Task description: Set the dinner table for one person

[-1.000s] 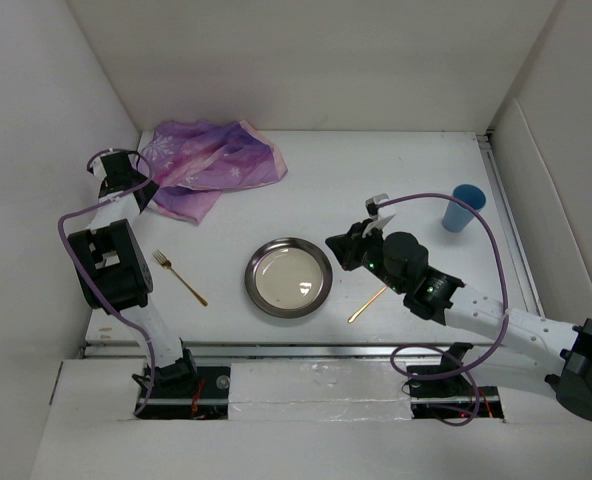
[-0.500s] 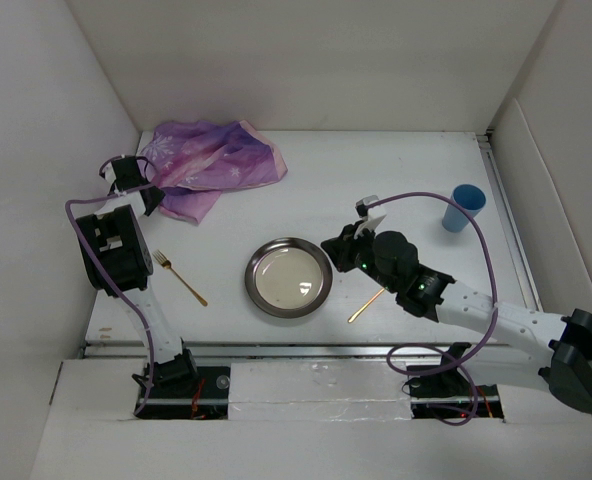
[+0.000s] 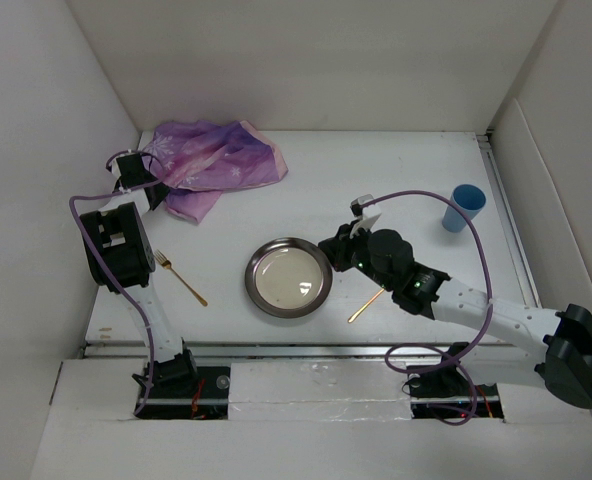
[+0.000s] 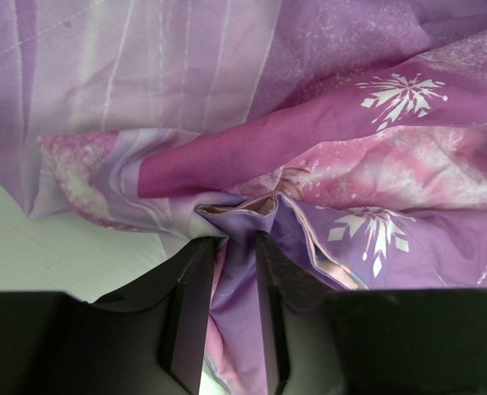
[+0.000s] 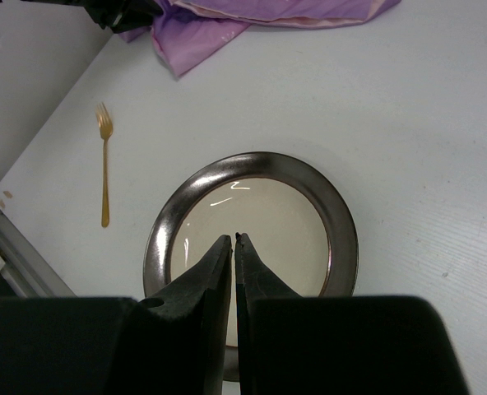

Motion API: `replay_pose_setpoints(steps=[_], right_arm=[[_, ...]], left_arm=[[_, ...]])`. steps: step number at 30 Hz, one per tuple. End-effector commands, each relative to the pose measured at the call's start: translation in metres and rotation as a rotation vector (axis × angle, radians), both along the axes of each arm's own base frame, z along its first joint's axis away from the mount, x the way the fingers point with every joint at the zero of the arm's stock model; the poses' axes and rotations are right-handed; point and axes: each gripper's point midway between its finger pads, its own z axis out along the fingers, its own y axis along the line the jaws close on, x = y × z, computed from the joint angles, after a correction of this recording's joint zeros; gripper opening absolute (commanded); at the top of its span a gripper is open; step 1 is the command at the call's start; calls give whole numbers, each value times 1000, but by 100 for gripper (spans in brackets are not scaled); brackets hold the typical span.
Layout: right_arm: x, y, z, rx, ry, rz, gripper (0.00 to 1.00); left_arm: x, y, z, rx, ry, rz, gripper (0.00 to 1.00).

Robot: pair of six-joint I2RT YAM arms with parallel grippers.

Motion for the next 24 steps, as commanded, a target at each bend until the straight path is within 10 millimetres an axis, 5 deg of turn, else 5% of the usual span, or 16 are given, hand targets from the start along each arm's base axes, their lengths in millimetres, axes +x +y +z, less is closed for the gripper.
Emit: replay_pose_setpoints(steps=[1,11,18,24], right_arm=[[4,9,28,41,-54,14,12],[4,10,28,30,-43,14,12],[4,6,31,40,-53,0,12],[4,9,29,36,-50,13,12]], left_arm=[[4,4,27,45,-47,-5,27],[-8,14,65,115,-91,46,32],[-2,13,36,83,-39,43,26],[10,11,37,67,-56,17,24]])
